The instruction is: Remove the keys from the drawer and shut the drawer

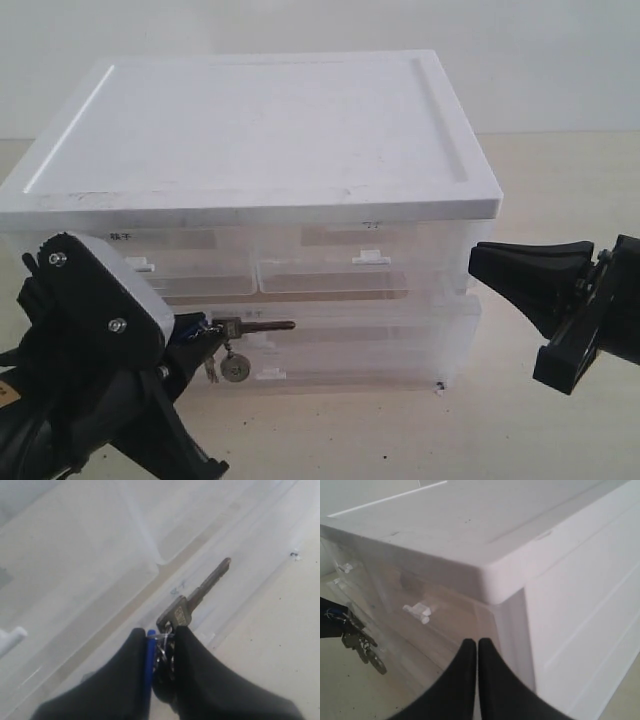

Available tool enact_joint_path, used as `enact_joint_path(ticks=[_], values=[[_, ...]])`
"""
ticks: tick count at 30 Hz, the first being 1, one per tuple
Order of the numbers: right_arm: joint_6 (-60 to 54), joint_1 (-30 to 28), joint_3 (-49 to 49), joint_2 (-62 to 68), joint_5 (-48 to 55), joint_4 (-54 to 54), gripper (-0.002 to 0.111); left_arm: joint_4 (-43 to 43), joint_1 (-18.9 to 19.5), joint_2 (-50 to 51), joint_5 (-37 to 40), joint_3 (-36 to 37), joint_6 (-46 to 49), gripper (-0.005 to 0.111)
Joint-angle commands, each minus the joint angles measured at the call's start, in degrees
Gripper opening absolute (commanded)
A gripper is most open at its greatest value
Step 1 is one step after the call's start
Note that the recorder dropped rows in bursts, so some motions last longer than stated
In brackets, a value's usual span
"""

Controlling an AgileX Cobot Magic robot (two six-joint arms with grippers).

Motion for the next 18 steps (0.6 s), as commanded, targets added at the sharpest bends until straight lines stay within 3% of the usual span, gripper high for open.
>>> enact_joint_path(ticks=[1,7,13,15,18], values=[[0.1,-0.1,-0.2,0.1,-0.4,-0.5,0.000,2.3,1.4,-0.2,-0.6,0.1,-0.7,0.004],[0.0,-0.1,-0.2,0.1,-0.4,-0.5,0.000,6.3,1.4,-0.2,11.7,0.2,-1.9,0.004],[0.2,-0.1,-0.2,0.1,-0.4,-0.7,0.000,7.3,1.4,3.5,11.3,0.7,-1.9,0.005],[0.2,-0.1,-0.2,0.1,-0.2,-0.9,0.000,7.3,1.4,5.1,9.8,0.7,-2.0,0.010],[0.2,-0.1,-0.2,0.1,-0.5,-0.9,0.000,7.3,1.4,7.0,6.2,0.7,-2.5,0.031]])
